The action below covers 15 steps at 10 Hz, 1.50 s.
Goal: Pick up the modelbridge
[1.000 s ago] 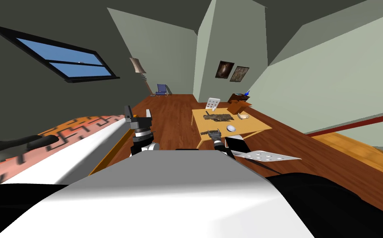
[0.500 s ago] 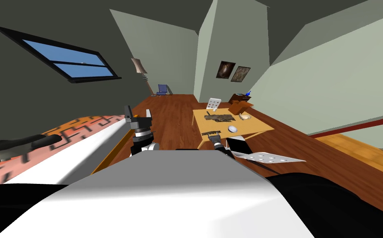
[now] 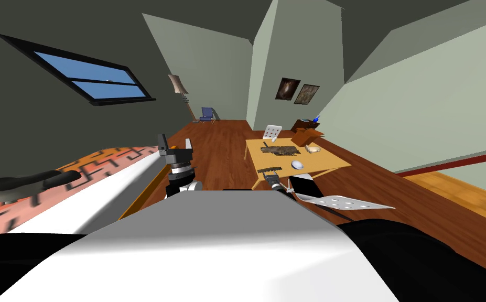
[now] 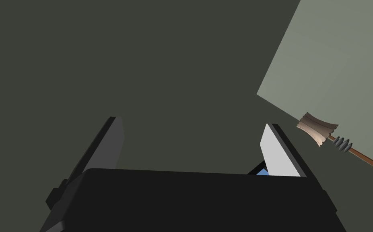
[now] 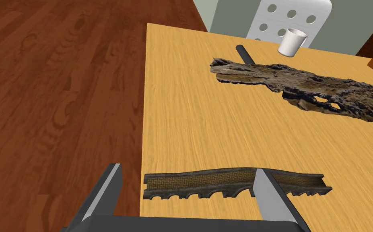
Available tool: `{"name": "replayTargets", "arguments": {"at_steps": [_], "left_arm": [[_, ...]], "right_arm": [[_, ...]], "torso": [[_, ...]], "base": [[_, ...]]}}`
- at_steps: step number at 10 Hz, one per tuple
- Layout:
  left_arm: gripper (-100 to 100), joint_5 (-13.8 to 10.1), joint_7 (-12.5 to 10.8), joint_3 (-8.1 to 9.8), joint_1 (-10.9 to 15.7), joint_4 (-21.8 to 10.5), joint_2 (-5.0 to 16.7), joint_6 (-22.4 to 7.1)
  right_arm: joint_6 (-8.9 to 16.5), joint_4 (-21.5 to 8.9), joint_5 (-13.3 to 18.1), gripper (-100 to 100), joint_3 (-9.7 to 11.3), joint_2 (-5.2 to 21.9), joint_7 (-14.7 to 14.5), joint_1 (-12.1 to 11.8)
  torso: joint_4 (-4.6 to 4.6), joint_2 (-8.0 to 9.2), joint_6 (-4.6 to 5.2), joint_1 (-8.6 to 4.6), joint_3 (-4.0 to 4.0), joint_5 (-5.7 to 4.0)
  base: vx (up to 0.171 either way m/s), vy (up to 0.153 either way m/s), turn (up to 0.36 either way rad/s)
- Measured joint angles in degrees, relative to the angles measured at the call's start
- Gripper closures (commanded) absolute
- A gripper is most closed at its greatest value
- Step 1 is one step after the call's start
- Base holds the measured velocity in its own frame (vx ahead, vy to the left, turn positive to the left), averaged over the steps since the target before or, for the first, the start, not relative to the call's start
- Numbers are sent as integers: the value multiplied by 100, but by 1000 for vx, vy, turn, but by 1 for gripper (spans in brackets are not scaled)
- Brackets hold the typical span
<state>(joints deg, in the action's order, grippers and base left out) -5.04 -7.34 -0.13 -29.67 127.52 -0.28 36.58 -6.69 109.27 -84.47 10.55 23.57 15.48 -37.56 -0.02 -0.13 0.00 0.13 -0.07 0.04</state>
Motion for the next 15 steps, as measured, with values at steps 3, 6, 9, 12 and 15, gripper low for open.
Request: {"name": "replayTargets", "arguments": {"at_steps": [3,6,9,12,15], "left_arm": [[0,0,0,0,0,0,0,0],[0,0,0,0,0,0,0,0],[0,0,0,0,0,0,0,0],[0,0,0,0,0,0,0,0],[0,0,0,0,0,0,0,0]], "right_arm": [[35,-130,-414,-100,91,119,117,-47],[157,-198,-849,-100,62,147,125,-93],[256,-349,-1377,-100,121,256,51,-171],[282,-381,-1827,-100,125,319,84,-163],[340,-563,-2489,-100,218,524,125,-219]], "torso": [[0,1,-1,-2,1,-1],[1,7,0,-13,4,-2],[-1,-7,0,-3,-4,0],[3,12,0,-14,7,-3],[-1,-2,0,-7,-2,-1]], "base": [[33,32,23],[11,5,-3],[48,28,21],[20,11,16],[59,27,18]]}}
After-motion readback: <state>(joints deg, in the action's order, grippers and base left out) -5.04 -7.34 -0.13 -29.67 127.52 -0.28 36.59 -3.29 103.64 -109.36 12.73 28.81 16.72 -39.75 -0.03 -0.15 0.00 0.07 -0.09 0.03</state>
